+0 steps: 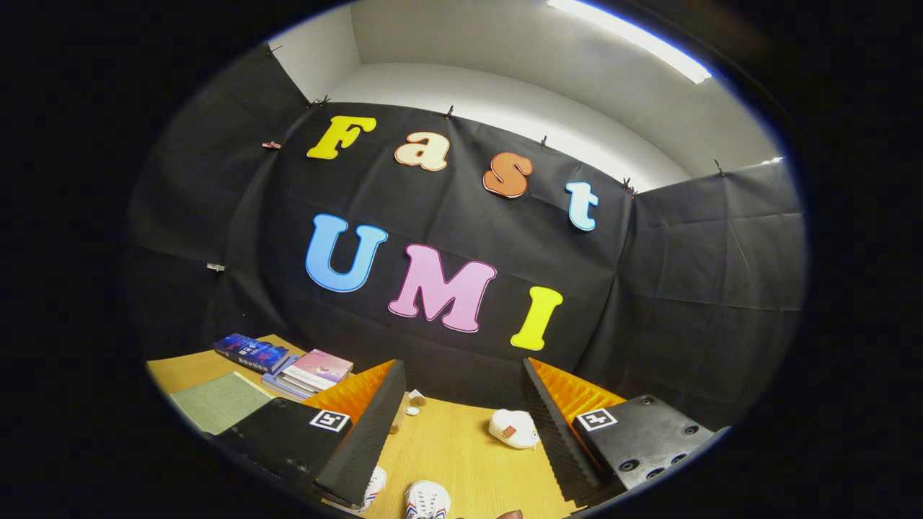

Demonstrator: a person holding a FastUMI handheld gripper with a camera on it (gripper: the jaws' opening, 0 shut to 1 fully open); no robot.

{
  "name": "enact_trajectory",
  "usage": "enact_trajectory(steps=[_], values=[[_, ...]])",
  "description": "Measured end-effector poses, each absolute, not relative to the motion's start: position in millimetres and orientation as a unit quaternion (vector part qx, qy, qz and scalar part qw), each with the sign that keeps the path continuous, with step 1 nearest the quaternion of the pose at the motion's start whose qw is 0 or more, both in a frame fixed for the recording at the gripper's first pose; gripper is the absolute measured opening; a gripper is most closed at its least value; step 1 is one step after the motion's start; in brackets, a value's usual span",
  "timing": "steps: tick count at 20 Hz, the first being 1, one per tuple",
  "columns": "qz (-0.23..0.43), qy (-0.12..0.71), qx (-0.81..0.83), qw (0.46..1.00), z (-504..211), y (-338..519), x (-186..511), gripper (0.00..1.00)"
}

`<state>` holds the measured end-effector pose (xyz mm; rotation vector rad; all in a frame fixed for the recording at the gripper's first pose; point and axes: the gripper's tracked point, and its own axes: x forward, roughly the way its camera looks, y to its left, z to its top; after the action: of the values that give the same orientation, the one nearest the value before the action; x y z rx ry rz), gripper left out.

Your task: Open the storage box then place both shoes into the box .Put the left shoe in first, then the right shoe, with the right side of both shoes facing outward in a uniform manner.

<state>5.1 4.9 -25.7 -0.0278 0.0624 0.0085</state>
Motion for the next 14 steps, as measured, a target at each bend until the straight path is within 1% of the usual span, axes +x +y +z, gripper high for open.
enact_trajectory(steps=[4, 7, 11, 14], values=[[0.028, 0.042, 0.024, 0.998, -35.0, 16.6, 8.1, 0.98], [0.078, 0.068, 0.071, 0.992, -53.6, 40.1, 11.8, 0.98], [0.200, 0.112, 0.141, 0.963, -86.2, 93.6, 4.7, 0.98], [0.278, 0.167, 0.225, 0.919, -118.6, 131.1, -9.3, 0.99]])
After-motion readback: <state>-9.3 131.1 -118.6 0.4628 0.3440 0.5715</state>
